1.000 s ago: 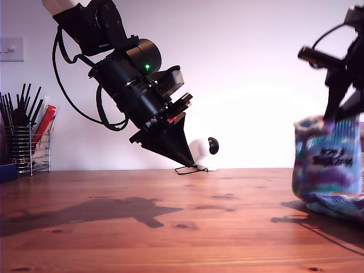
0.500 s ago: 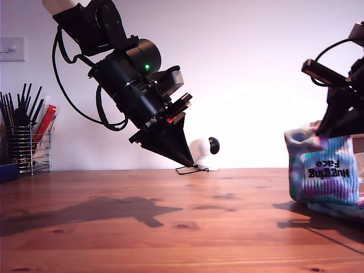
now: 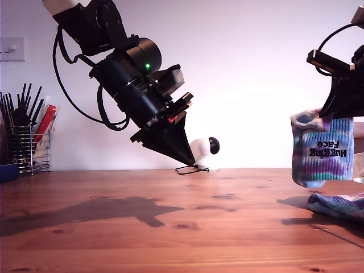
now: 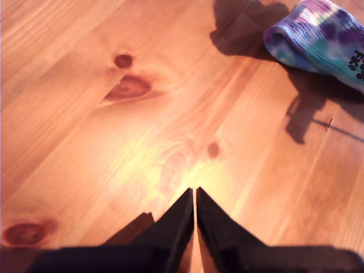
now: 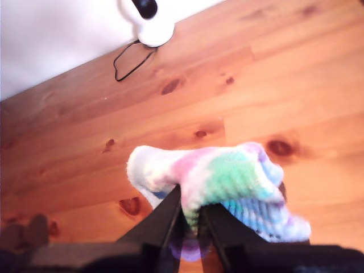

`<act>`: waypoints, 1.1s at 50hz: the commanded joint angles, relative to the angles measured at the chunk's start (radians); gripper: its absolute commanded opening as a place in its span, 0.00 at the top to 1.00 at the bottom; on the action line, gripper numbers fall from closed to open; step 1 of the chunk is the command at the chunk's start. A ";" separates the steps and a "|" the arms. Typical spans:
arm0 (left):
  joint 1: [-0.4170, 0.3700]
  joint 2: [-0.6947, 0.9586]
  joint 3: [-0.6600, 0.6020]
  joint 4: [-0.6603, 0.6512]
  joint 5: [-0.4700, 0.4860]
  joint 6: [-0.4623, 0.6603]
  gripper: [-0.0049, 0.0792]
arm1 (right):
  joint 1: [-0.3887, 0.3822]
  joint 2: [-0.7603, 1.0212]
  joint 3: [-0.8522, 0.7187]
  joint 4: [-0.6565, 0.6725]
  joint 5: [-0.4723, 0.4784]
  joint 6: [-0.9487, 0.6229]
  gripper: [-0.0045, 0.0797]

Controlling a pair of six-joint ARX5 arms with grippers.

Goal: Fold the socks in front of you. After folding them, place them to the right side.

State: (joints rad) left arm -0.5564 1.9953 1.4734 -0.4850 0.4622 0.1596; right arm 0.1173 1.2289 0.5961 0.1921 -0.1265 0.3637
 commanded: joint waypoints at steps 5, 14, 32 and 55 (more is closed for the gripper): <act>-0.003 -0.014 0.002 0.012 0.002 -0.003 0.95 | -0.009 0.015 0.014 -0.059 -0.021 -0.060 0.96; -0.003 -0.014 0.002 0.012 0.002 -0.003 0.95 | -0.014 0.041 0.013 -0.107 -0.052 -0.137 0.96; -0.003 -0.014 0.002 0.014 0.002 -0.005 0.95 | -0.033 0.045 -0.044 -0.236 -0.166 -0.208 0.96; -0.003 -0.014 0.002 0.036 0.006 -0.016 0.95 | -0.039 -0.070 -0.050 -0.460 -0.248 -0.268 0.96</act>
State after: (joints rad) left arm -0.5564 1.9953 1.4734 -0.4618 0.4629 0.1509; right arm 0.0856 1.2152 0.5648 -0.2573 -0.3687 0.1028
